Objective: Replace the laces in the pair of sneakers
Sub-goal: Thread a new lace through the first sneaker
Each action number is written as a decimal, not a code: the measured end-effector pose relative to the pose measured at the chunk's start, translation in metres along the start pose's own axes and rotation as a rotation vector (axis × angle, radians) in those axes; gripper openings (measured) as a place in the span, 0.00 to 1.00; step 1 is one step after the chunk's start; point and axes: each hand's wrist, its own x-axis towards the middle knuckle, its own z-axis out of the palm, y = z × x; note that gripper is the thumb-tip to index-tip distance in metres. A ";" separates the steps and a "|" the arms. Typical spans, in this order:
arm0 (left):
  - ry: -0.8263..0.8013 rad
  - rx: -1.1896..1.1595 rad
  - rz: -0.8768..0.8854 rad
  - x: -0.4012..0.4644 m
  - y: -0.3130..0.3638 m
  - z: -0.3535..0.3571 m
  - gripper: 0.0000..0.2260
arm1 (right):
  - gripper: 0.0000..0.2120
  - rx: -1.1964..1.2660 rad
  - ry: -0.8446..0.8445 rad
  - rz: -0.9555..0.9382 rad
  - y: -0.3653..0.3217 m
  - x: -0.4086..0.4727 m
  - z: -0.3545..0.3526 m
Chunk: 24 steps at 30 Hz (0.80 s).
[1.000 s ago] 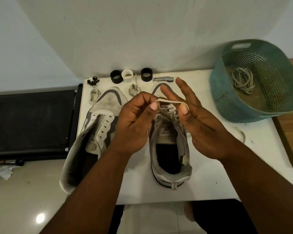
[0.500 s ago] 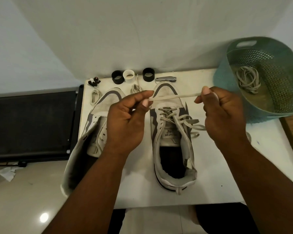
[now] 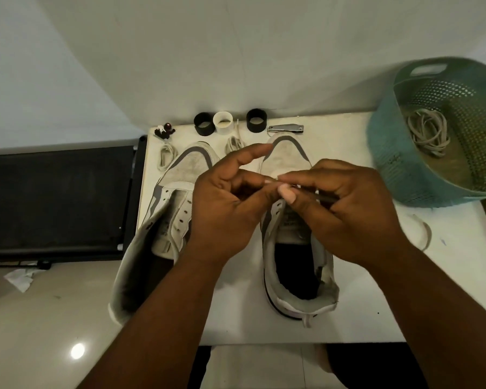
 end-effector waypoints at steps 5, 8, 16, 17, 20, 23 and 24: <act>0.016 0.041 0.006 0.004 0.000 -0.011 0.11 | 0.06 0.070 0.006 0.050 0.017 0.000 -0.004; -0.190 0.273 0.043 -0.002 -0.005 -0.019 0.13 | 0.05 0.076 -0.031 0.079 0.022 0.001 -0.008; -0.213 0.471 -0.022 -0.009 -0.017 -0.017 0.05 | 0.03 0.125 -0.139 0.069 0.026 -0.002 -0.012; -0.207 0.462 -0.037 -0.009 -0.017 -0.017 0.04 | 0.03 0.121 -0.160 0.046 0.026 -0.003 -0.011; -0.206 0.411 -0.065 -0.008 -0.016 -0.019 0.03 | 0.03 0.091 -0.215 -0.035 0.026 -0.004 -0.006; -0.211 0.377 -0.092 -0.007 -0.015 -0.019 0.03 | 0.02 0.024 -0.243 -0.102 0.026 -0.004 -0.001; -0.213 0.373 -0.099 -0.007 -0.015 -0.019 0.03 | 0.02 0.023 -0.243 -0.105 0.027 -0.004 -0.001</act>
